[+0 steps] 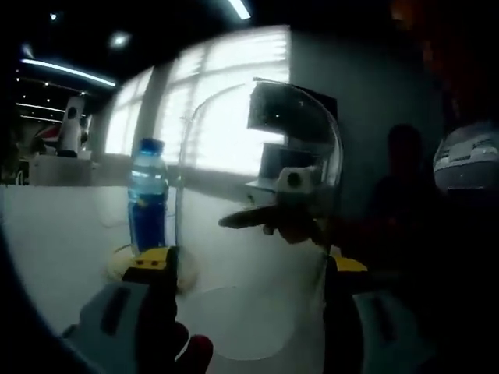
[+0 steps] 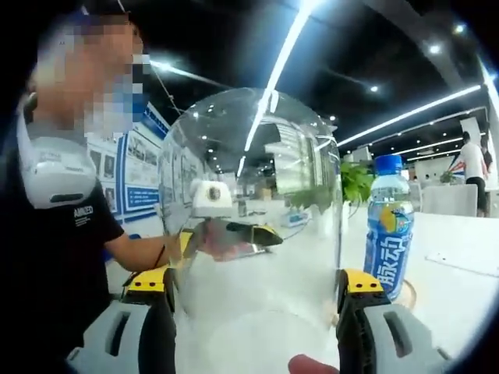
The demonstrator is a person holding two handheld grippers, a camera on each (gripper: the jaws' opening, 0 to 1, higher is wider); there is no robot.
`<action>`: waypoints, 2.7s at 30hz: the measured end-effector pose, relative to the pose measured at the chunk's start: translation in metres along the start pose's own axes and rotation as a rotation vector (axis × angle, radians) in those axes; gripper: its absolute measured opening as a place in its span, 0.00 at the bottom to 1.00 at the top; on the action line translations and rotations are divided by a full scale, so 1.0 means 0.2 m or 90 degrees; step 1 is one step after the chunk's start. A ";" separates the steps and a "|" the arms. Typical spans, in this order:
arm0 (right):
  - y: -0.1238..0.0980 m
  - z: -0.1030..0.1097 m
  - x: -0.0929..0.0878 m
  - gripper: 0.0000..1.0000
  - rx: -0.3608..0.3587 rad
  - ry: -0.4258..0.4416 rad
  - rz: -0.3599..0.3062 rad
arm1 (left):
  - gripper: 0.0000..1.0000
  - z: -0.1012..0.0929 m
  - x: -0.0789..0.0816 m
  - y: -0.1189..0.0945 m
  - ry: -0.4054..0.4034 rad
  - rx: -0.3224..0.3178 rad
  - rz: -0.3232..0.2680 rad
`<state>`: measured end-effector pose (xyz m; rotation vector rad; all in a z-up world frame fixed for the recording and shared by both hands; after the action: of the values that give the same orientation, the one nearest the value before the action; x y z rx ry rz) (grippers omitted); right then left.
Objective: Open the cover put in the Mizone put the cover back on
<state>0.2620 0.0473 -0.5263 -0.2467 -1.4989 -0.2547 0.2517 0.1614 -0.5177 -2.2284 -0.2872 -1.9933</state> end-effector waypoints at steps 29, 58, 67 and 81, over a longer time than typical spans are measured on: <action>0.00 0.01 0.01 0.79 0.012 0.030 -0.027 | 0.65 -0.04 0.01 0.00 -0.001 -0.007 -0.025; 0.09 -0.02 0.00 0.89 0.027 0.042 0.015 | 0.65 0.02 0.05 0.05 0.004 -0.047 -0.061; 0.10 -0.01 0.02 0.89 0.030 0.053 0.037 | 0.67 0.02 0.09 0.04 -0.011 -0.034 -0.053; 0.07 0.08 0.15 0.89 0.039 0.066 0.023 | 0.67 -0.02 0.25 0.04 0.010 -0.028 -0.064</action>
<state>0.2538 0.0651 -0.4960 -0.2084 -1.3955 -0.1887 0.2557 0.1550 -0.4667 -2.2666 -0.3642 -2.0857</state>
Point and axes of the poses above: the point that each gripper's makers call its tool centre point, and the gripper's own axes: y roughly forward along the fingers, z roughly to its left, x roughly out of its top, the point moved 3 cm from there along -y, roughly backward along the fingers, and after that the axes turned 11 degrees about -x, right-handed, at the moved point
